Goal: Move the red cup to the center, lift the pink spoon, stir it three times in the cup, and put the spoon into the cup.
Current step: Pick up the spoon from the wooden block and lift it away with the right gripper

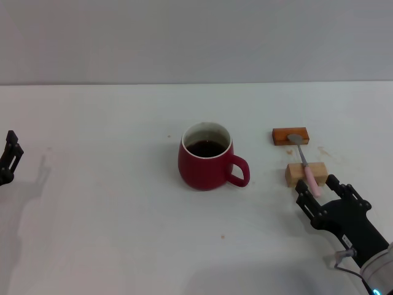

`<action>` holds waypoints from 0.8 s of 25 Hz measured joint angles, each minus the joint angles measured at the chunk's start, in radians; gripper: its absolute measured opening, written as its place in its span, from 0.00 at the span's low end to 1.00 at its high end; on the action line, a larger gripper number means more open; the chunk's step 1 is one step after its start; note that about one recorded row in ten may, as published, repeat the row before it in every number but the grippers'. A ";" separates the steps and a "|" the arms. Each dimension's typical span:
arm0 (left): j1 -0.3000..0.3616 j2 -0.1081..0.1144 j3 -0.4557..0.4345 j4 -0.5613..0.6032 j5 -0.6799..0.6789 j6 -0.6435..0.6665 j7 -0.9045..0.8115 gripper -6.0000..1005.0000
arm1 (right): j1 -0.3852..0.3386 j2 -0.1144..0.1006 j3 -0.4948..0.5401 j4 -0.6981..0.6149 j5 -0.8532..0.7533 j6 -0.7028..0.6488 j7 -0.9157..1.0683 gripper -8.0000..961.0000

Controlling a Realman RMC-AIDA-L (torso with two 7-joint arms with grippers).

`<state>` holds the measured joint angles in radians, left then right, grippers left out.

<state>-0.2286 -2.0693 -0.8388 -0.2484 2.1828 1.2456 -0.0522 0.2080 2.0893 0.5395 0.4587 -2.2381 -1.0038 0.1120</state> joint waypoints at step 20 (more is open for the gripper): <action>0.000 0.000 0.000 0.001 0.000 -0.005 0.000 0.85 | 0.005 -0.005 -0.024 0.001 0.000 -0.001 0.037 0.48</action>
<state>-0.2285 -2.0693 -0.8391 -0.2470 2.1828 1.2404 -0.0522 0.2127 2.0847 0.5153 0.4596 -2.2379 -1.0048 0.1487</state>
